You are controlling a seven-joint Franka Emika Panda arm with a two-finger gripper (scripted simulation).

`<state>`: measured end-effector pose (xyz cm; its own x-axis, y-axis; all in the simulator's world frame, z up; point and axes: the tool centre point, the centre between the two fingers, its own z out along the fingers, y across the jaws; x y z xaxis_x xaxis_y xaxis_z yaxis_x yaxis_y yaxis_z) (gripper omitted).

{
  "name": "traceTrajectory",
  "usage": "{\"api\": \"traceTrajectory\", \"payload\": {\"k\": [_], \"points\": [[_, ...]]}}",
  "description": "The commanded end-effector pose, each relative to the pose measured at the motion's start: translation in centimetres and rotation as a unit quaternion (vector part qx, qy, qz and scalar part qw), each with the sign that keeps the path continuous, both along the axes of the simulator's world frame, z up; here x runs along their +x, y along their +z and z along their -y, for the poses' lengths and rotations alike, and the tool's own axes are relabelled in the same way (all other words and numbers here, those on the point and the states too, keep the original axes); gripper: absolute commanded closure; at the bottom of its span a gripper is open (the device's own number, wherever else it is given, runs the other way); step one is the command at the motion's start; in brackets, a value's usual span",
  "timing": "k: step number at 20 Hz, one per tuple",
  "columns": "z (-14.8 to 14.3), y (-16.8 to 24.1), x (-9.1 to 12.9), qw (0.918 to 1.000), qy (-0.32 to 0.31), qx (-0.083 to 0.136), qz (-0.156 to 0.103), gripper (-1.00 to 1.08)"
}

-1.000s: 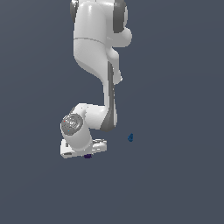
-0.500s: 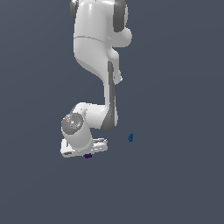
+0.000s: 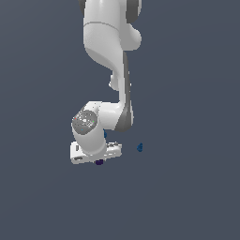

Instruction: Pick up a designated object from a clutter of objects.

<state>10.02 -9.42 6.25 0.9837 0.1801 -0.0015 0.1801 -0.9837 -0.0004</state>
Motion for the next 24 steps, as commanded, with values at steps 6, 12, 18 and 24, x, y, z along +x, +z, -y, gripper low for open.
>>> {"api": "traceTrajectory", "payload": {"k": [6,12,18,24], "points": [[-4.6,6.2,-1.3,1.0000,0.001,0.000,0.001,1.08],[-9.1,12.3,-2.5,1.0000,0.001,-0.001,0.001,1.08],[-13.6,18.4,-3.7,1.0000,0.001,-0.001,0.001,1.08],[-18.0,24.5,-4.8,1.0000,0.000,-0.001,0.001,1.08]]}}
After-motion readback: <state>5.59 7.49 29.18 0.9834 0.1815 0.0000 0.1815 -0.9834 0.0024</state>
